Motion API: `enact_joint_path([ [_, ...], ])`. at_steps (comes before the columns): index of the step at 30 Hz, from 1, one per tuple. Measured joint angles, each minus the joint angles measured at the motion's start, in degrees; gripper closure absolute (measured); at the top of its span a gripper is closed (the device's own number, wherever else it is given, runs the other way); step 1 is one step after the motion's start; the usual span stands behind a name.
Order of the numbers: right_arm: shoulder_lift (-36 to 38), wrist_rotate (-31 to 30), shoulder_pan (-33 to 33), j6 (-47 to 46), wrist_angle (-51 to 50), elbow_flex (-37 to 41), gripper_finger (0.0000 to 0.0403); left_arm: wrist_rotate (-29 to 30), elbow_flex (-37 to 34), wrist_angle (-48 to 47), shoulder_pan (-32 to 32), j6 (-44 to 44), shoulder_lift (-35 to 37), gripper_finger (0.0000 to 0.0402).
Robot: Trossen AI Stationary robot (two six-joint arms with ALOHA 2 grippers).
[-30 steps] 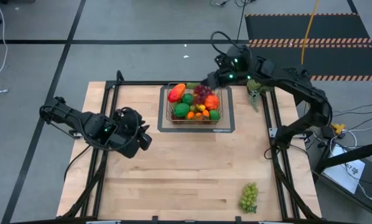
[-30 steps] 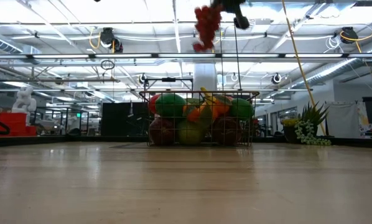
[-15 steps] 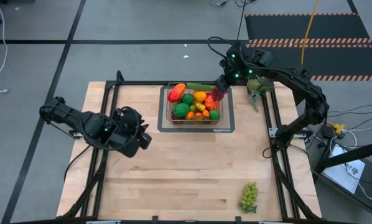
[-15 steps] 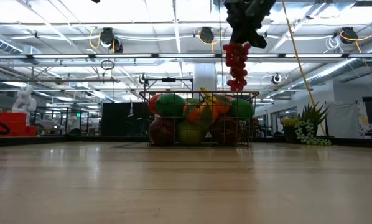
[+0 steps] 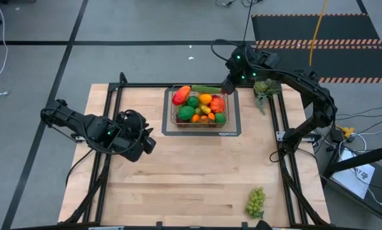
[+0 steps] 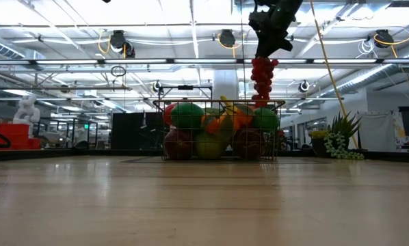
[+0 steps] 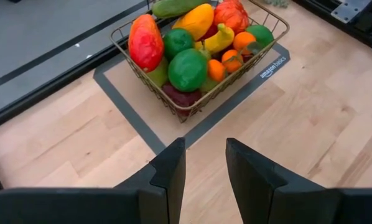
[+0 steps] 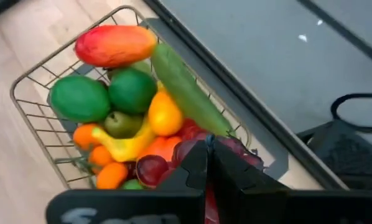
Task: Build produce basket
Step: Put the red grapes into the brown wire basket
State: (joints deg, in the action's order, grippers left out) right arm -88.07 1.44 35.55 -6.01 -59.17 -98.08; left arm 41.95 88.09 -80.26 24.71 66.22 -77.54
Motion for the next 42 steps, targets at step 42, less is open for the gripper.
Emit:
enact_joint_path([
  [42, 0.02, 3.77, -6.58, -2.39, 32.25, 20.72, 0.0398, -0.48, 0.00, 1.39, 0.00, 2.04, 0.00, 0.0286],
])
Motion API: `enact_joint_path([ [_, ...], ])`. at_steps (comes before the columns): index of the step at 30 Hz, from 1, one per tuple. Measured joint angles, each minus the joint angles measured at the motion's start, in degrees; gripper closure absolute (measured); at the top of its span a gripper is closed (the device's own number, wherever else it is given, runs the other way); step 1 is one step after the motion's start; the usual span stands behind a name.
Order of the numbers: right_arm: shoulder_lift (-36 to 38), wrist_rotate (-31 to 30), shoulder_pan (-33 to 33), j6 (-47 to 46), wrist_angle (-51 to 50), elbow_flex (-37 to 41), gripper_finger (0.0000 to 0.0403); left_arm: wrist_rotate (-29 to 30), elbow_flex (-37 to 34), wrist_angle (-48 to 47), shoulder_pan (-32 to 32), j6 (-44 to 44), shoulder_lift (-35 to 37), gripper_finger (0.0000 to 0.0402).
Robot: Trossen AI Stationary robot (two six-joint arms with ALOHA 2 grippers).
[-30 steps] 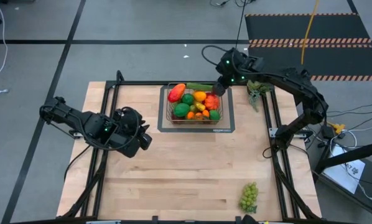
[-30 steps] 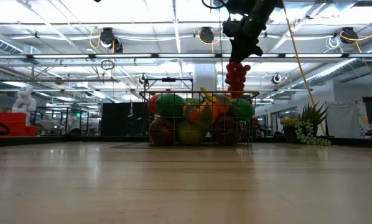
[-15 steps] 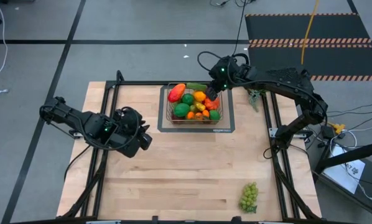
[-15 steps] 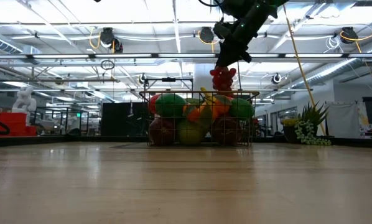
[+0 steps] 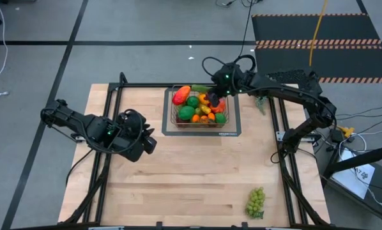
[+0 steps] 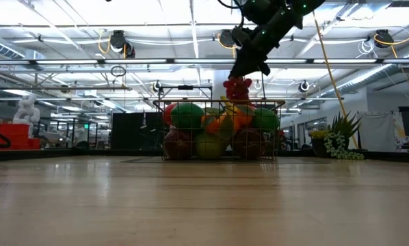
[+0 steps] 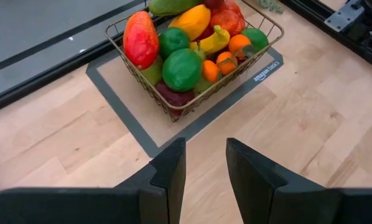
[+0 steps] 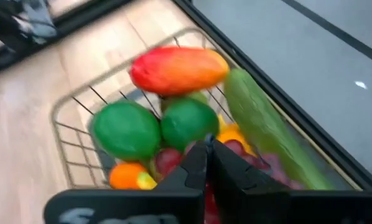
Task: Build produce basket
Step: Put the red grapes into the brown wire basket, then put the green grapes into the brown wire basket
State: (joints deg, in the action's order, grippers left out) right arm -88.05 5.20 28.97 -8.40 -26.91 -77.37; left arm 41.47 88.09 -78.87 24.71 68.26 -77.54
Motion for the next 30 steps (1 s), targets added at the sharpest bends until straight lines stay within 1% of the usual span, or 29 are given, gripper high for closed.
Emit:
enact_joint_path([
  [3, 0.00, 0.85, -0.38, -1.77, 3.38, 0.79, 0.0387, -0.01, 0.00, 0.87, 0.00, 0.06, 0.00, 0.0286],
  [5, 0.00, 0.84, -0.55, -3.20, 5.08, 1.11, 0.0366, -0.04, 0.00, 1.76, 0.00, 0.02, 0.00, 0.0286],
  [9, 0.00, 0.82, -0.55, -6.00, 6.74, 1.30, 0.0299, -0.05, 0.00, 3.38, 0.00, 0.10, 0.00, 0.0286],
  [14, 0.03, 0.90, -0.53, -6.01, 8.46, 1.32, 0.0210, -0.04, 0.00, 5.68, 0.00, -0.16, 0.00, 0.0286],
  [18, 1.28, 2.58, -0.55, -7.99, 9.13, 1.36, 0.0162, -0.86, 0.00, 6.18, 0.12, 0.48, 0.00, 0.0286],
  [20, 2.38, 3.93, -0.57, -9.93, 8.69, 1.36, 0.0150, -1.72, 0.00, 6.21, 0.17, 0.99, 0.00, 0.0286],
  [23, 3.97, 5.28, -0.75, -12.67, 6.17, 1.36, 0.0144, -3.13, 0.00, 6.69, 0.28, 1.43, 0.00, 0.0286],
  [30, 8.20, 5.61, -2.48, -16.93, 0.43, 1.36, 0.0154, -3.36, 0.00, 8.40, 1.56, 1.46, -0.01, 0.0286],
])
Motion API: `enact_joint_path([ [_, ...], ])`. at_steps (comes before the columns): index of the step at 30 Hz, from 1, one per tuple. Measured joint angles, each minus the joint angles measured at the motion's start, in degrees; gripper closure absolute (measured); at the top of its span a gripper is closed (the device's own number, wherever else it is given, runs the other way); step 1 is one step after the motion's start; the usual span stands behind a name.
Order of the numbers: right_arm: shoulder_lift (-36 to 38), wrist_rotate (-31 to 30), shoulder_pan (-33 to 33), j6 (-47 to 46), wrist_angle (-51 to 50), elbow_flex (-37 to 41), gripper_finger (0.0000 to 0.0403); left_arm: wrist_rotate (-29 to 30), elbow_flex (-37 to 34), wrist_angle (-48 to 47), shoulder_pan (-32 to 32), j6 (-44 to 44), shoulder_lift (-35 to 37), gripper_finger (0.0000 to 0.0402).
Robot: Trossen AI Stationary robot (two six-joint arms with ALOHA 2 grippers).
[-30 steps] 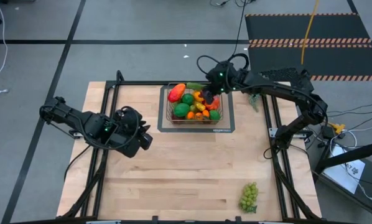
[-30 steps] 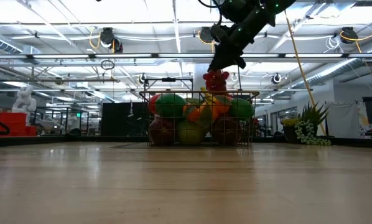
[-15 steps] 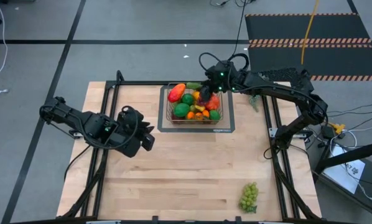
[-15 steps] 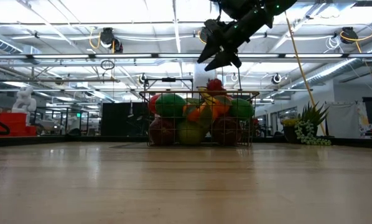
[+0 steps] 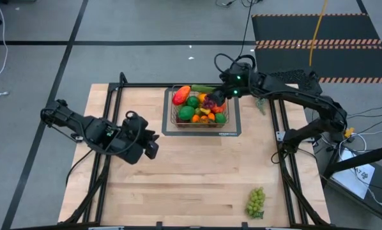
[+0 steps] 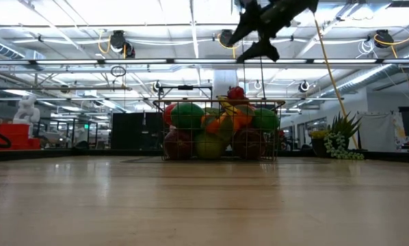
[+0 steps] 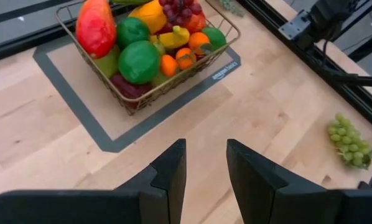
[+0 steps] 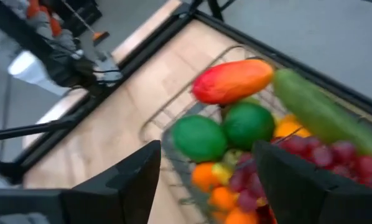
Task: Build produce basket
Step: Put the green grapes into the brown wire basket
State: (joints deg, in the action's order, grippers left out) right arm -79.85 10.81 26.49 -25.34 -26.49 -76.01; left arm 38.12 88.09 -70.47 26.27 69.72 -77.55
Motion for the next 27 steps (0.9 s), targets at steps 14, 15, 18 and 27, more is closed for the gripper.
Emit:
enact_joint_path([
  [14, 12.41, -3.60, -13.91, -3.27, -13.12, -0.09, 0.0156, 0.45, 0.00, 0.24, 2.15, -0.42, -0.14, 0.0286],
  [15, 12.98, -4.84, -15.48, -4.29, -15.01, -0.09, 0.0156, 0.46, 0.00, 0.25, 2.33, -0.47, -0.14, 0.0286],
  [18, 14.43, -7.48, -20.69, -9.01, -20.43, -0.09, 0.0156, 0.86, -0.26, 0.53, 2.78, -0.47, -0.13, 0.0286],
  [27, 15.67, -7.78, -37.19, -25.53, -34.98, -0.09, 0.0156, -0.48, -5.91, 6.63, 3.22, -0.34, -0.17, 0.0286],
])
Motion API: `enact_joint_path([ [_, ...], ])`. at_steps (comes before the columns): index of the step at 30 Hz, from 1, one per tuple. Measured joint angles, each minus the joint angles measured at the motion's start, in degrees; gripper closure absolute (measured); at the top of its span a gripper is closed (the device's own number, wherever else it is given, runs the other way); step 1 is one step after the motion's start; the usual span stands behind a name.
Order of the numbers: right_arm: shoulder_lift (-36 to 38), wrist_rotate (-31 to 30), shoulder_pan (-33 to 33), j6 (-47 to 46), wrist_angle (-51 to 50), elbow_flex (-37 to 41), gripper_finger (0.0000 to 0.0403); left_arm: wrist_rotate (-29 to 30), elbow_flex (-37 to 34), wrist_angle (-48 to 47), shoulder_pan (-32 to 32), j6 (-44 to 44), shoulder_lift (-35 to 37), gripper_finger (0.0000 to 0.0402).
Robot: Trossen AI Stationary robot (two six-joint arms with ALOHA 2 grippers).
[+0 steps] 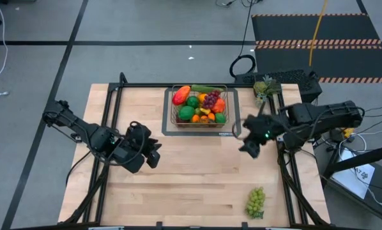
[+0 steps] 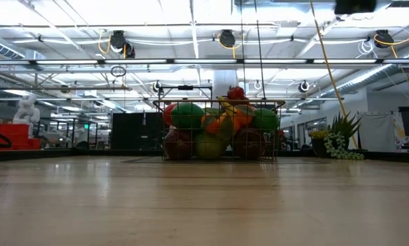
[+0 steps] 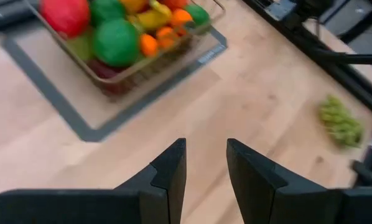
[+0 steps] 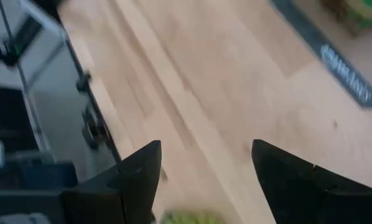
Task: Build produce basket
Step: Put the green grapes into the brown wire basket
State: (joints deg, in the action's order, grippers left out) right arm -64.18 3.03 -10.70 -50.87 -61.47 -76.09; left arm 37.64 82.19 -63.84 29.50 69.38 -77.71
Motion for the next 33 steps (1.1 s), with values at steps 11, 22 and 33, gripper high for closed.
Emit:
enact_joint_path([
  [11, 0.00, -0.02, -8.66, 13.38, -2.67, 0.02, 0.0156, -2.45, -6.76, 29.21, 0.30, -5.03, -0.10, 0.0286],
  [22, 0.03, 6.39, -9.70, 20.71, -8.56, 0.02, 0.0156, -3.61, -6.88, 55.76, 0.15, -11.06, -11.59, 0.0286],
  [33, 3.19, 5.77, -16.75, 18.21, -10.35, 0.04, 0.0156, -10.90, 16.49, 51.22, -0.06, -14.16, -34.06, 0.0286],
])
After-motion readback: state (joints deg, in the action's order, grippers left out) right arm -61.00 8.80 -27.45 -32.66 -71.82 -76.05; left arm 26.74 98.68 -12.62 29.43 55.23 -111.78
